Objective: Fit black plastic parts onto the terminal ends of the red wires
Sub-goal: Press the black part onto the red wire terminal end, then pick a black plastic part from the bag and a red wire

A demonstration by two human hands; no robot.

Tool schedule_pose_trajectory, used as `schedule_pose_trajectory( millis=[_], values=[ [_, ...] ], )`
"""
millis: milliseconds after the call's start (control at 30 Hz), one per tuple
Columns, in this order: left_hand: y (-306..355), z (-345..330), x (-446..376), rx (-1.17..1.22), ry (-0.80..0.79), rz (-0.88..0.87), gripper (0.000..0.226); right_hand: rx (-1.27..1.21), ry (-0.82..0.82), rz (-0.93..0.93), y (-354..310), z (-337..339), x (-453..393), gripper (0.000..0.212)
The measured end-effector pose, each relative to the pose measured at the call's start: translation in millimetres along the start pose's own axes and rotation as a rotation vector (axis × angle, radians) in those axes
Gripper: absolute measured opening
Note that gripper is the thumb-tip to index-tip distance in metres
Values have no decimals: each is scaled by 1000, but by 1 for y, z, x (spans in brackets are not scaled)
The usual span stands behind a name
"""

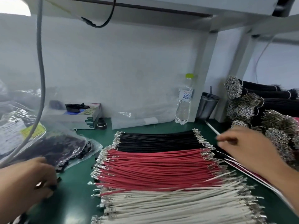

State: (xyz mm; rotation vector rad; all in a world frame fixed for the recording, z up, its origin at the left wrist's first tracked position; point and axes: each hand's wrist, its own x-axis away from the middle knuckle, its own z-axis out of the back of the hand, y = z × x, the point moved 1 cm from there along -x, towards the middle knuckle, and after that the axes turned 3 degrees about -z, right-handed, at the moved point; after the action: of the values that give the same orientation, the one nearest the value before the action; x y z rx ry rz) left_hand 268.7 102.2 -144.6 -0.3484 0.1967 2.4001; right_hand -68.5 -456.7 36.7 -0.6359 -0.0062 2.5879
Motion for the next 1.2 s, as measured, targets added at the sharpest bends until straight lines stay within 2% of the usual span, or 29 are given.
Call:
schedule_pose_trajectory(
  millis=[33, 100, 167, 233, 333, 467, 533, 667, 767, 900, 1067, 1200],
  values=[
    [27, 22, -12, 42, 14, 18, 34, -88, -18, 76, -29, 0, -6, 10],
    [73, 59, -20, 92, 143, -3, 27, -238, -86, 186, -81, -12, -20, 11],
    [115, 83, -18, 175, 251, 38, 18, -322, -157, 236, -126, -32, -34, 15],
    [150, 98, -10, 329, 311, 53, 21, -361, -201, 249, -161, -56, -44, 22],
    [188, 108, -12, 409, 470, 32, 25, -337, -266, 243, -186, -86, -53, 32],
    [223, 119, -10, 485, 569, -68, 27, -307, -224, 261, -188, -94, -59, 18],
    [231, 116, -10, 485, 602, -99, 26, -289, -174, 303, -184, -87, -59, 17],
    [239, 114, -10, 532, 614, -41, 36, -293, -92, 388, -173, -65, -57, 22],
    [245, 119, -9, 608, 611, 2, 39, -374, 40, 422, -168, -42, -52, 23],
    [251, 123, -8, 802, 624, 78, 30, -420, 205, 442, -162, -18, -21, 18],
    [259, 125, -6, 958, 494, 43, 33, -582, 128, 476, -166, -18, 24, 20],
    [265, 124, -4, 1122, 427, 107, 30, -613, 84, 543, -177, -29, 45, 20]
  ],
)
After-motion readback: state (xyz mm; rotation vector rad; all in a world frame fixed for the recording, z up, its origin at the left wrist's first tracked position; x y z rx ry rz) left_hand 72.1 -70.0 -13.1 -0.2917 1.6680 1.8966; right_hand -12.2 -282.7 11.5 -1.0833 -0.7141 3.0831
